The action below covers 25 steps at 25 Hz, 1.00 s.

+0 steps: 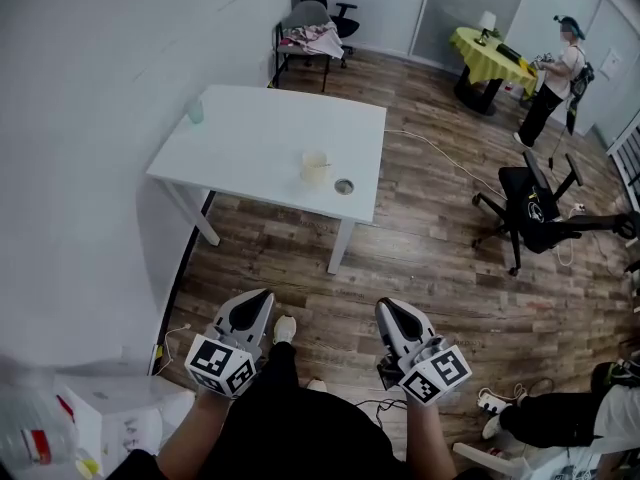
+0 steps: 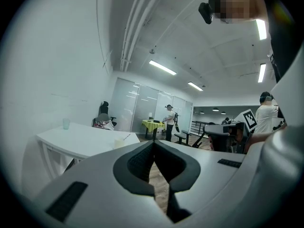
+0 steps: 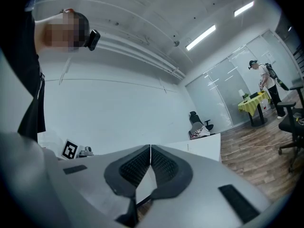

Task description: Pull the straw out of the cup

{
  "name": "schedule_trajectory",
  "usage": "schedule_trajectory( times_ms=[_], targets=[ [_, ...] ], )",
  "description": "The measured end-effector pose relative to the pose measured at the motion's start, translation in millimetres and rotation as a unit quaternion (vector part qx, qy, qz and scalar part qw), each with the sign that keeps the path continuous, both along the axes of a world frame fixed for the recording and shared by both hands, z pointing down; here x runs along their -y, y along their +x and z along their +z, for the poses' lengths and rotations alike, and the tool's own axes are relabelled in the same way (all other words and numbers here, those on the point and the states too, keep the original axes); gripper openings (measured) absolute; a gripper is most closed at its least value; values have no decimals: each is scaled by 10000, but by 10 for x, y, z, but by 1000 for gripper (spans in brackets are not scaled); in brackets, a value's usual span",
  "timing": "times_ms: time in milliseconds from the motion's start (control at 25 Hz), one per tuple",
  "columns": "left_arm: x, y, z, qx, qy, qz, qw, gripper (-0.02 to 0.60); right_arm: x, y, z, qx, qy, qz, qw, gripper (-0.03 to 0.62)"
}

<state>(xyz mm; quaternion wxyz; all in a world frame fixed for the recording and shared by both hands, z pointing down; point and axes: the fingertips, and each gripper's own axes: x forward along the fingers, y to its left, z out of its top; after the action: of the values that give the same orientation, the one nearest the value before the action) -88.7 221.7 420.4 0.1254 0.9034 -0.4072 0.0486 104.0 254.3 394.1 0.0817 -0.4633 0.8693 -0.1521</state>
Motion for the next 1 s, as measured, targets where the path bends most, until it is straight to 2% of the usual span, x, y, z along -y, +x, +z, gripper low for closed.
schedule_trajectory(
  times_ms=[600, 1000],
  targets=[
    [1103, -251, 73, -96, -117, 249, 9996, 14, 1024, -314, -32, -115, -91, 99, 9998, 21],
    [1744, -381, 69, -212, -111, 505, 9984, 14, 1540, -506, -23, -186, -156, 366, 9990, 21]
  ],
)
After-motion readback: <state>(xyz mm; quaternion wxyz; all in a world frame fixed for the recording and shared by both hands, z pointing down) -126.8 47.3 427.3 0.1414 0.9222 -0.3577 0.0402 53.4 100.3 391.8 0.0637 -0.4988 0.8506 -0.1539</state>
